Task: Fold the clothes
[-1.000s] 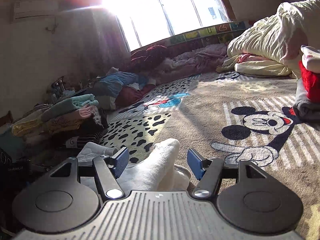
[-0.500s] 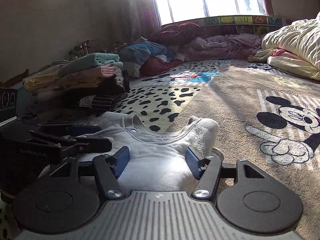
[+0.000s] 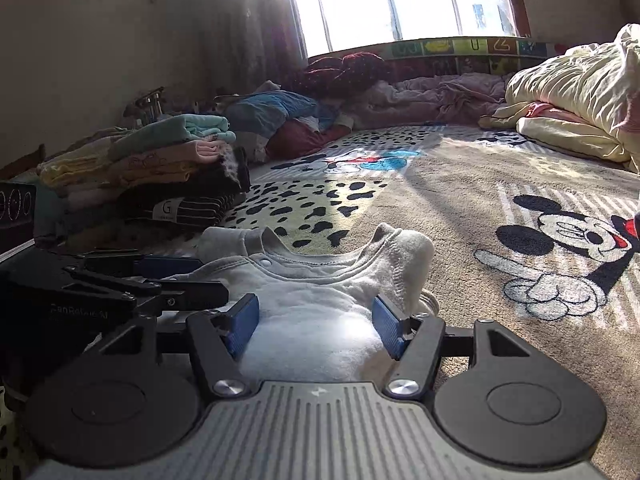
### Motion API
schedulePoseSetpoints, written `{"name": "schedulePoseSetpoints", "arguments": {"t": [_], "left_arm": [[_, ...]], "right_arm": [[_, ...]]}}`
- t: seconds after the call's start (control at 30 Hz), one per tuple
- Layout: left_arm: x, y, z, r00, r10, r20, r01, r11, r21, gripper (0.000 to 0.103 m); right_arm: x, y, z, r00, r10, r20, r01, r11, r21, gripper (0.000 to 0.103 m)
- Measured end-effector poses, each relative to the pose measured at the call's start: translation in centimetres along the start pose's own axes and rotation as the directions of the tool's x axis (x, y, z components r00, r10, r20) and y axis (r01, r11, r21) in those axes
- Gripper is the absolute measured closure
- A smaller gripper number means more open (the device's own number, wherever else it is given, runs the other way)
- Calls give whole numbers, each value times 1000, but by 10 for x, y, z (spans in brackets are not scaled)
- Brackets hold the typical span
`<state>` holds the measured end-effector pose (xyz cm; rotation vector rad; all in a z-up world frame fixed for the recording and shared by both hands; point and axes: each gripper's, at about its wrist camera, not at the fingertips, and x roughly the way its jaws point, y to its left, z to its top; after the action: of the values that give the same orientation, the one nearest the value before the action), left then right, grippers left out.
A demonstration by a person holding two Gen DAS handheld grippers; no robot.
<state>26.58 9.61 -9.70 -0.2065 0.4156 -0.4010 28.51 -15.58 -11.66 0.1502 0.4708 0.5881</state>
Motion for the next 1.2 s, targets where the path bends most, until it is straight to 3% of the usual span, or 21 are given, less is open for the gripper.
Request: {"name": "schedulePoseSetpoints", "arguments": {"t": [0.1,0.27,0.4,0.5,0.6,0.77,0.93,1.03,1.13,1.2], "left_arm": [[-5,20,5,999,-4,36,10,984,-180,27],[2,51,-4,1000,-10,-9,5,900,-437,26],[4,56,-7,998,-54,-39,24,841,-541,22],[6,57,-11,995,-36,-88,-19,830,-557,20],[12,58,-19,991,-60,-117,-22,799,-601,18],[18,54,-24,989,-34,-141,-56,811,-583,18],[17,51,-28,991,-11,-134,-69,812,-580,19],[21,41,-30,988,19,-154,-99,842,-531,26],[23,41,-32,988,3,-151,-84,842,-533,38],[22,46,-33,990,-38,-139,-47,826,-562,44]], "right_arm": [[-18,-16,4,998,-7,60,-2,988,156,23],[-9,-61,-2,999,36,9,-36,893,449,21],[5,-84,-14,995,85,-43,-41,795,605,21],[13,-87,-19,992,93,-91,-14,773,634,21],[19,-86,-19,987,118,-113,-17,764,645,18],[27,-80,-16,983,125,-135,-16,789,615,9],[36,-67,-16,989,95,-115,-12,817,577,8],[39,-61,-17,984,117,-133,-19,817,576,26],[38,-57,-18,986,94,-138,-2,835,551,31],[37,-59,-19,986,110,-123,-21,825,565,35]]}}
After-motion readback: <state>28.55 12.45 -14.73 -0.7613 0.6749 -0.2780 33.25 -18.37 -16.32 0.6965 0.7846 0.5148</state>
